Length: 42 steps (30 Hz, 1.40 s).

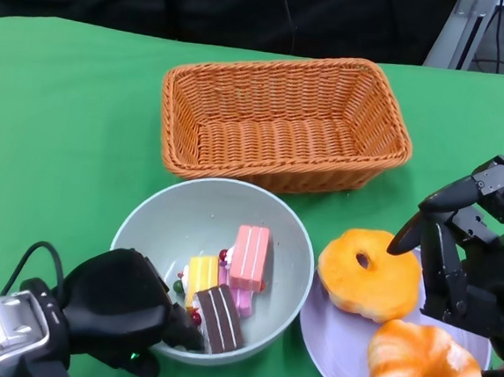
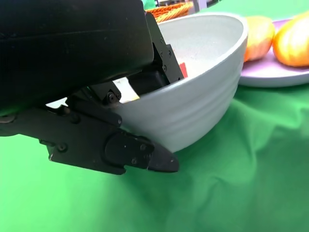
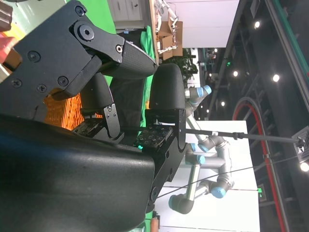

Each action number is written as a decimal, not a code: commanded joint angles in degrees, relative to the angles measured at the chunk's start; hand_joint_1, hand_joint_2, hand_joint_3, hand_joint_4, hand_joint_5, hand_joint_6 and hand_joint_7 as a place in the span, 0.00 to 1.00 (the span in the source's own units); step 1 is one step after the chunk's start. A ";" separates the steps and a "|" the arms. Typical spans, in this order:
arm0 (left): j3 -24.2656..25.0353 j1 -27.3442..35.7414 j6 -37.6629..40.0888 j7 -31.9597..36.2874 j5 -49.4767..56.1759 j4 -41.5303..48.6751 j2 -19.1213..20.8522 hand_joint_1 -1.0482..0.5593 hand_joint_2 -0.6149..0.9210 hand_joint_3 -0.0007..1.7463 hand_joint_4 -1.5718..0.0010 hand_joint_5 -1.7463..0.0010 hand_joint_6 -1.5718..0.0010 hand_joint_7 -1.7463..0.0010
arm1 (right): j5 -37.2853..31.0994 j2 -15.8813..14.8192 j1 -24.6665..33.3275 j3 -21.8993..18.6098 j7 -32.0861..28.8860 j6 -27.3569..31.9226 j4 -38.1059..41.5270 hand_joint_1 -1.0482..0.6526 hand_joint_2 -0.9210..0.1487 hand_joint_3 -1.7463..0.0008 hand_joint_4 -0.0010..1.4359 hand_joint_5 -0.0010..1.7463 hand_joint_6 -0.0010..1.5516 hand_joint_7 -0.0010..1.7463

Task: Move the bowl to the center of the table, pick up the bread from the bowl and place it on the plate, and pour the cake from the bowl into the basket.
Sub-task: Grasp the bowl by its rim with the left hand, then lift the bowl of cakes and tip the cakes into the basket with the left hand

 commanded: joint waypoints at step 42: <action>6.97 -8.65 -23.10 -2.09 -44.42 3.14 5.10 0.56 0.91 0.37 0.53 0.05 0.51 0.27 | -6.98 -0.28 1.83 3.93 -0.86 2.05 1.17 0.48 0.40 0.38 0.51 0.93 0.47 0.75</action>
